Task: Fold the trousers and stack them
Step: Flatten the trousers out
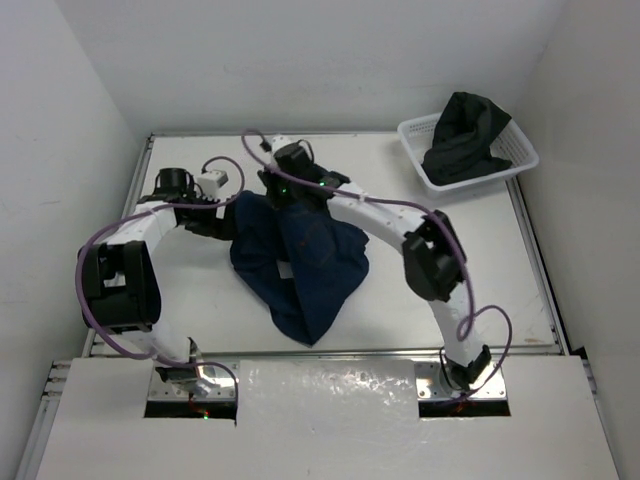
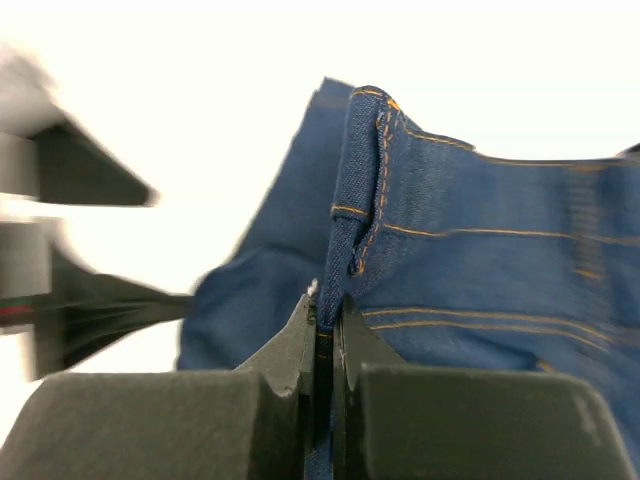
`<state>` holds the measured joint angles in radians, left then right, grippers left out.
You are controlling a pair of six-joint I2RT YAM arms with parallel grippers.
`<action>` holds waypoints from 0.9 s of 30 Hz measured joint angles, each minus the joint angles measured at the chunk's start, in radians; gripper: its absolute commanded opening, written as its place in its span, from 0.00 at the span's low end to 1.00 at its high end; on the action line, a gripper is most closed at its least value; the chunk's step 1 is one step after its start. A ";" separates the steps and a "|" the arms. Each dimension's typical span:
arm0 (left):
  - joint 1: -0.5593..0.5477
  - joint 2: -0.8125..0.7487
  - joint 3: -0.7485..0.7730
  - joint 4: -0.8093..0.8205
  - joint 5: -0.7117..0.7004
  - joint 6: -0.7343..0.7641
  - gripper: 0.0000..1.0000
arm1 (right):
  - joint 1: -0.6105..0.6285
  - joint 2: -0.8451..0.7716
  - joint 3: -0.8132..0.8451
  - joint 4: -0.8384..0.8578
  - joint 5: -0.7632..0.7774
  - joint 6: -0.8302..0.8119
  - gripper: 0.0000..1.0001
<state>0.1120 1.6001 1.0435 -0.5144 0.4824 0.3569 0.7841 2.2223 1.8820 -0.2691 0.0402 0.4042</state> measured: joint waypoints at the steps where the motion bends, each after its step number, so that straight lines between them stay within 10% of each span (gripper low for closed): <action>1: -0.008 0.001 -0.001 0.003 -0.004 0.006 0.86 | -0.009 -0.050 -0.035 0.022 -0.020 0.017 0.00; 14: -0.198 0.120 -0.039 0.079 -0.109 0.081 0.83 | -0.188 -0.354 -0.530 0.242 -0.143 0.251 0.00; 17: -0.210 0.139 -0.048 0.106 -0.173 0.084 0.49 | -0.264 -0.503 -0.660 0.223 -0.110 0.251 0.00; 18: -0.211 0.145 -0.048 0.114 -0.190 0.078 0.12 | -0.283 -0.559 -0.687 0.214 -0.098 0.248 0.00; 19: -0.212 0.154 -0.047 0.119 -0.203 0.072 0.00 | -0.310 -0.629 -0.712 0.208 -0.078 0.243 0.00; 27: -0.144 0.171 0.089 0.024 -0.253 0.036 0.00 | -0.472 -1.022 -0.789 0.203 -0.019 0.189 0.00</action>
<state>-0.0319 1.7706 1.1320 -0.4904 0.2291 0.3931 0.3119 1.2007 1.0927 -0.0662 0.0216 0.5930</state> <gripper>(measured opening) 0.039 0.009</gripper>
